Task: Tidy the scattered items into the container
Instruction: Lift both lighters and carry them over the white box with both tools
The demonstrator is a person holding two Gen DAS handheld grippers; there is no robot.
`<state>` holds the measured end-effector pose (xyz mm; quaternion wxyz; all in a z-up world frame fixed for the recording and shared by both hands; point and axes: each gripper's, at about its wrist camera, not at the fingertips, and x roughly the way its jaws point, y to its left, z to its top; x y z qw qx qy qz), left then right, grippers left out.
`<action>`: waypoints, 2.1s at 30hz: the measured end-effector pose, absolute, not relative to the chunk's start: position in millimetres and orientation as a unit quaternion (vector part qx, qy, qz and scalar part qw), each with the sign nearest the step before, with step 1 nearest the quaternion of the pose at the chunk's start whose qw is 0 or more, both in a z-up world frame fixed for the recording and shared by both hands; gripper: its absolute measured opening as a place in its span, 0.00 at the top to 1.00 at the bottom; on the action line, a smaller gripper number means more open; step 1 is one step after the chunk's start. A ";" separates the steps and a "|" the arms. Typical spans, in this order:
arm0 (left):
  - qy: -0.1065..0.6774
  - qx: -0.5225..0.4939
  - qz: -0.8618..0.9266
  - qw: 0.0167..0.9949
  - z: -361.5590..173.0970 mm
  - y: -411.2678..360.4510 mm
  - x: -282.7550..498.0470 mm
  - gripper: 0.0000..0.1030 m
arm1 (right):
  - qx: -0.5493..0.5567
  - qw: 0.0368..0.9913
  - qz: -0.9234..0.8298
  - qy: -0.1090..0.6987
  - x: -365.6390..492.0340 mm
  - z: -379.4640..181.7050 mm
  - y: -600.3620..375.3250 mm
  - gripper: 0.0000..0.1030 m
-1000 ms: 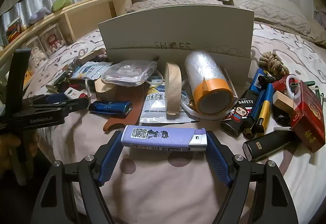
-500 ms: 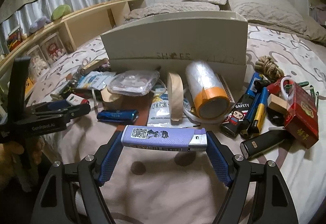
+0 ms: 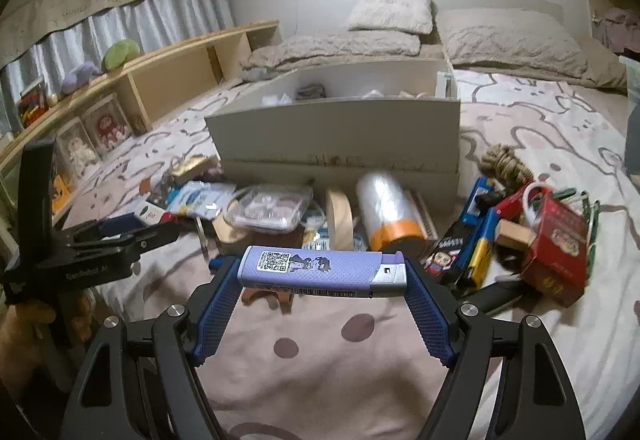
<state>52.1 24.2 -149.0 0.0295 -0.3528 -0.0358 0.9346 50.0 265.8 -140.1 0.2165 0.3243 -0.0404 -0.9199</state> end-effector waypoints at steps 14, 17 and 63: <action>-0.034 -0.318 0.947 0.045 -111.3 18.8 45.2 0.18 | 0.277 0.207 -0.937 -0.048 47.4 -97.3 275.1 0.22; -0.039 -0.310 0.949 0.050 -100.6 18.2 37.1 0.18 | 0.265 0.209 -0.940 -0.048 41.3 -87.6 273.7 0.22; -0.079 -0.330 0.939 0.053 -89.3 33.3 -102.3 0.18 | 0.331 0.142 -0.926 -0.117 -96.4 -98.6 254.0 0.22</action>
